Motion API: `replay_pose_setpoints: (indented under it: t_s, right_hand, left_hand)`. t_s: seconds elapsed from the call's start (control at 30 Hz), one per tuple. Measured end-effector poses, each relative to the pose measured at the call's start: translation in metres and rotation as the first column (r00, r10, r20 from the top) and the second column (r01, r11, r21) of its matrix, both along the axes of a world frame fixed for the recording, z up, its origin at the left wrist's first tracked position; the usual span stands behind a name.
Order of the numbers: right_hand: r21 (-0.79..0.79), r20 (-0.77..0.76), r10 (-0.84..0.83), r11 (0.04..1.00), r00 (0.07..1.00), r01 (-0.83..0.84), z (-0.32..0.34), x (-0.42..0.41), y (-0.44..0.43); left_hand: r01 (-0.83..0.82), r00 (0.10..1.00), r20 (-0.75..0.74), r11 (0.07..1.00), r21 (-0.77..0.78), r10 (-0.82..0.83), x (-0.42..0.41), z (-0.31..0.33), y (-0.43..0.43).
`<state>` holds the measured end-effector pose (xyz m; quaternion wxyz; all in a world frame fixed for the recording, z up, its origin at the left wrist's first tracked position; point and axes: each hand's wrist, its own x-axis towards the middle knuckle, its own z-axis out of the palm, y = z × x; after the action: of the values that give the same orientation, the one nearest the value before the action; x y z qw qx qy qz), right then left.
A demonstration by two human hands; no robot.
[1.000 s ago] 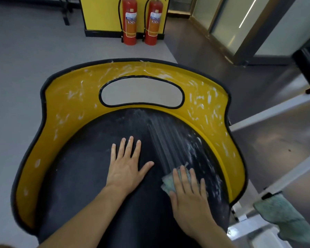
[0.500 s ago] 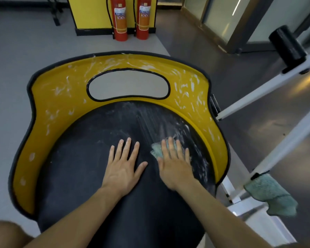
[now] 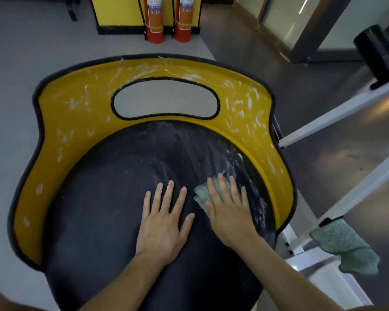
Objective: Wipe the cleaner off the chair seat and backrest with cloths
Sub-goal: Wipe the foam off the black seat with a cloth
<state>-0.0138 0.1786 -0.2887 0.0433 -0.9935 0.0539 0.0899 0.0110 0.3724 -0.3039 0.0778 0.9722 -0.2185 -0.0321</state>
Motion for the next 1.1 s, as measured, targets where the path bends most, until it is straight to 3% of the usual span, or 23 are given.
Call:
replay_pose_setpoints:
  t_s: [0.13, 0.27, 0.57, 0.67, 0.87, 1.1]
  right_hand:
    - [0.028, -0.011, -0.086, 0.996, 0.996, 0.086, 0.004, 0.063, -0.015]
    - [0.031, -0.034, -0.088, 0.996, 0.996, 0.089, 0.007, 0.07, -0.017]
    - [-0.019, 0.006, -0.101, 0.995, 0.995, 0.101, -0.002, -0.083, 0.025]
    - [-0.056, 0.023, -0.121, 0.991, 0.992, 0.123, -0.008, -0.097, 0.029]
    - [-0.046, -0.01, -0.109, 0.993, 0.994, 0.109, -0.004, -0.032, 0.01]
    - [0.03, -0.116, -0.242, 0.968, 0.963, 0.247, 0.011, 0.099, -0.02]
  left_hand:
    - [-0.003, 1.0, 0.001, 1.0, 0.014, 0.003, -0.001, -0.001, 0.001]
    - [0.0, 1.0, 0.003, 1.0, 0.026, 0.0, 0.0, -0.001, 0.0]
    - [0.001, 0.999, -0.033, 0.999, 0.051, 0.001, 0.0, 0.004, 0.001]
    - [0.0, 1.0, -0.016, 0.999, 0.053, 0.001, 0.0, 0.001, 0.0]
    - [0.005, 1.0, -0.007, 0.999, 0.037, -0.005, 0.001, 0.0, 0.0]
    - [0.0, 1.0, -0.01, 1.0, 0.029, 0.0, 0.001, 0.001, 0.0]
